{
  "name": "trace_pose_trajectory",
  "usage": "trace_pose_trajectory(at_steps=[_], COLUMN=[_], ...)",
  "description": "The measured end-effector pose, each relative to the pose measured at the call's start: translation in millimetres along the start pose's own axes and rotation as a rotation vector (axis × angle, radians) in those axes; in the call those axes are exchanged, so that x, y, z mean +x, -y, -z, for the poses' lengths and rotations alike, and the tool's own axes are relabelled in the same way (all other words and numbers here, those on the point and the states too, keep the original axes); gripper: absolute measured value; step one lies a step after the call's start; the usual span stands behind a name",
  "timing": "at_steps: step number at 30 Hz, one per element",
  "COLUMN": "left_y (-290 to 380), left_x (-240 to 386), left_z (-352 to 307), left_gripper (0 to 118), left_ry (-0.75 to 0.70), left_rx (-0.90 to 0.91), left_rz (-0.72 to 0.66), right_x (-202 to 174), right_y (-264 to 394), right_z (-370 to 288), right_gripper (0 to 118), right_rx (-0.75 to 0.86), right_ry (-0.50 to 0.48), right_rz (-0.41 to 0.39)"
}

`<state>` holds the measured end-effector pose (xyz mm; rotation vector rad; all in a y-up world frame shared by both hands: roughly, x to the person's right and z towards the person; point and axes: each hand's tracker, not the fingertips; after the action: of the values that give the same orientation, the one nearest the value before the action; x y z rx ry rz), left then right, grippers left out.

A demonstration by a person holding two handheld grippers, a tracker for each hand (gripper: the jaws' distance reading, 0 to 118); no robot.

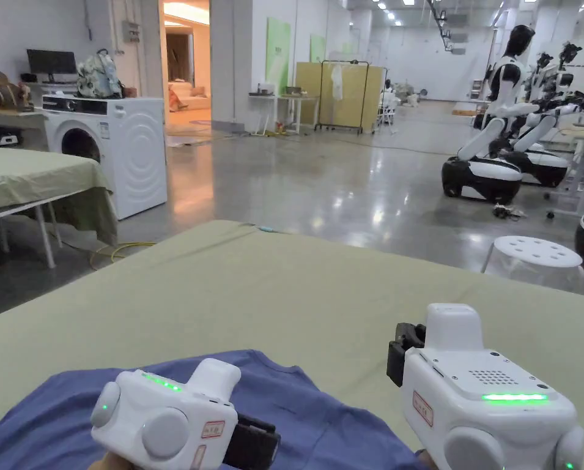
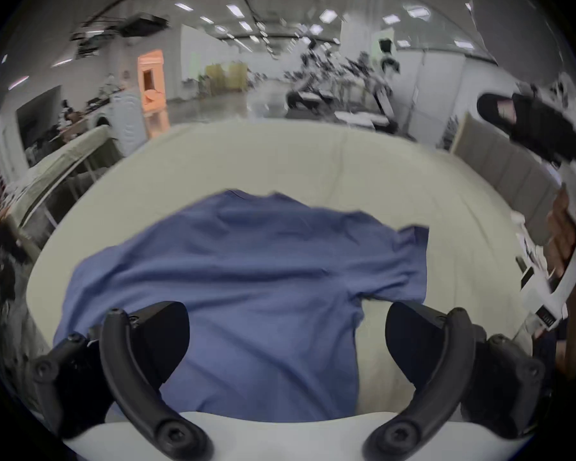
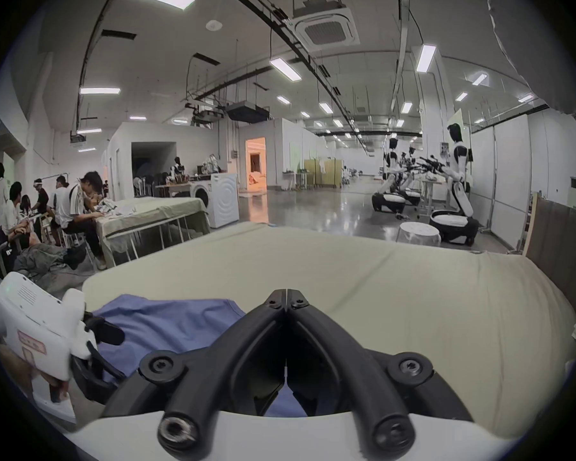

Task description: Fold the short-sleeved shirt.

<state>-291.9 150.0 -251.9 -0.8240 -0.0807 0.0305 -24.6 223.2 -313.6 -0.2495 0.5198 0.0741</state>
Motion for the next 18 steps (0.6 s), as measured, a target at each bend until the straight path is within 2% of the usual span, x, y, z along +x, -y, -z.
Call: trace_pose_trajectory(at_steps=[3,7,11,15,18], left_y=[-2.0,-0.8,5.2,12.8,8.7], left_x=[13.7,22.9,27.1,33.7,35.3], left_z=[37.7,78.5,99.7,111.4,106.9], left_gripper=[116,116,116,116,114], left_ry=[0.036,0.037,0.027,-0.01,-0.045], left_rx=[-0.069,-0.205,-0.261,-0.258,-0.235], left_rz=[0.082,0.099,0.105,0.157,0.117], right_x=[14.3,25.1,27.7,32.7,36.0], right_y=[12.5,25.0,32.7,34.5,35.1], right_z=[7.7,15.1,17.3,15.9,12.3], right_gripper=[3,3,3,3,3], right_rx=[-0.042,-0.085,-0.101,-0.111,-0.111], right_ry=[0.021,0.031,0.035,0.034,0.04], right_rz=[0.006,0.044,0.028,0.046,0.038])
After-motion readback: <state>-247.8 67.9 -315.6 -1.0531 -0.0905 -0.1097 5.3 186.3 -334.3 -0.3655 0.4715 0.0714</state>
